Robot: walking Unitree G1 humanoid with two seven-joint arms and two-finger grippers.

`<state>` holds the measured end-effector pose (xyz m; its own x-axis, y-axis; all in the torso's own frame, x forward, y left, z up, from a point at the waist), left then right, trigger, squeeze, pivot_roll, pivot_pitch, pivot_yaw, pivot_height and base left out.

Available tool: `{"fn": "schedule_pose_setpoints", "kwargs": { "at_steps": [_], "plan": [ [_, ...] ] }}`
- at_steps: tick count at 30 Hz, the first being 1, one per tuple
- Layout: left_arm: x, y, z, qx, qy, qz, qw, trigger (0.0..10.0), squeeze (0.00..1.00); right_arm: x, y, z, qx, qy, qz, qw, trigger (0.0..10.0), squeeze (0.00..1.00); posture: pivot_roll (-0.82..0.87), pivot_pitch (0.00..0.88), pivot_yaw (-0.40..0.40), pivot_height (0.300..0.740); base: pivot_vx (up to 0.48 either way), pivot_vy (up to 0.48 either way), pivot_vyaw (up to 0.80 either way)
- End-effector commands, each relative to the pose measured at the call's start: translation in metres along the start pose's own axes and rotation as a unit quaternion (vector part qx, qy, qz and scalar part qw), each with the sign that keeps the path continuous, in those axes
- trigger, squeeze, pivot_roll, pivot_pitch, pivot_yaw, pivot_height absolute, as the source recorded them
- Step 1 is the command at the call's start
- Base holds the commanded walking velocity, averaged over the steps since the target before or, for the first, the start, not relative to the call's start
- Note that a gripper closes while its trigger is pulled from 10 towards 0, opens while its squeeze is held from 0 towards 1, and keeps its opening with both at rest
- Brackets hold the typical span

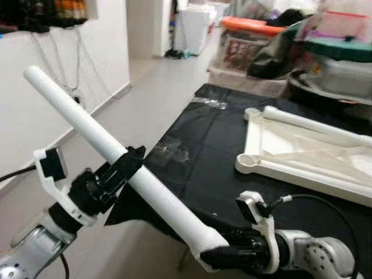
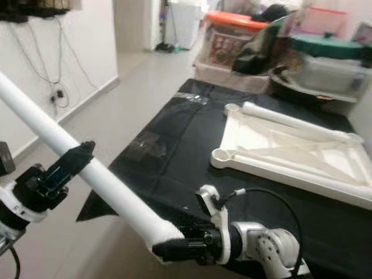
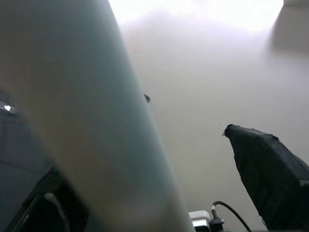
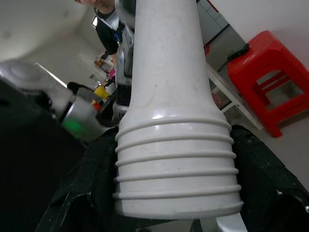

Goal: Building children table

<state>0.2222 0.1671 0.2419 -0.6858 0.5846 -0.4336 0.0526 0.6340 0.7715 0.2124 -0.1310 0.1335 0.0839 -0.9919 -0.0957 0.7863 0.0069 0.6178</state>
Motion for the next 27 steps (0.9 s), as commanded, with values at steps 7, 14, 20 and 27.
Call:
{"fn": "schedule_pose_setpoints", "kwargs": {
  "at_steps": [7, 14, 20, 27],
  "plan": [
    [0.007, 0.022, -0.003, 0.011, -0.006, -0.041, 0.999, 10.0, 0.00, 0.011, -0.009, -0.006, -0.009, -0.025, 0.012, 1.000, 0.0, 0.00, 0.10, 0.068, -0.080, 0.740, 0.000, 0.000, 0.00],
    [0.019, 0.040, 0.005, 0.027, 0.008, -0.089, 0.996, 8.5, 0.00, 0.017, -0.008, -0.007, -0.003, -0.030, 0.014, 0.999, 0.0, 0.00, 0.10, 0.072, -0.079, 0.740, 0.000, 0.000, 0.00],
    [0.035, 0.056, 0.018, 0.031, 0.037, -0.121, 0.991, 10.0, 0.00, 0.023, -0.008, -0.008, 0.000, -0.037, 0.020, 0.999, 0.0, 0.00, 0.10, 0.078, -0.083, 0.740, 0.000, 0.000, 0.00],
    [0.041, 0.059, 0.022, 0.054, 0.047, -0.142, 0.987, 0.0, 0.00, 0.023, -0.007, -0.009, 0.007, -0.038, 0.022, 0.999, 0.0, 0.00, 0.10, 0.076, -0.080, 0.740, 0.000, 0.000, 0.00]
  ]
}}
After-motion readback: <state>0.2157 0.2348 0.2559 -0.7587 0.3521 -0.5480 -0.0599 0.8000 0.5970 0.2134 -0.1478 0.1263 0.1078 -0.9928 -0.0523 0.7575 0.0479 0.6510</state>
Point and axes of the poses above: a point about 5 cm out from each wrist's last joint towards the gripper, its own x axis pointing back from the gripper into the wrist, its own y axis along the axis of the wrist's last joint, z = x × y, the point moved 2 cm from there along -x, pointing out of the wrist towards the gripper, and after that the axes turned 7 degrees about -x, right-handed, at the moved point
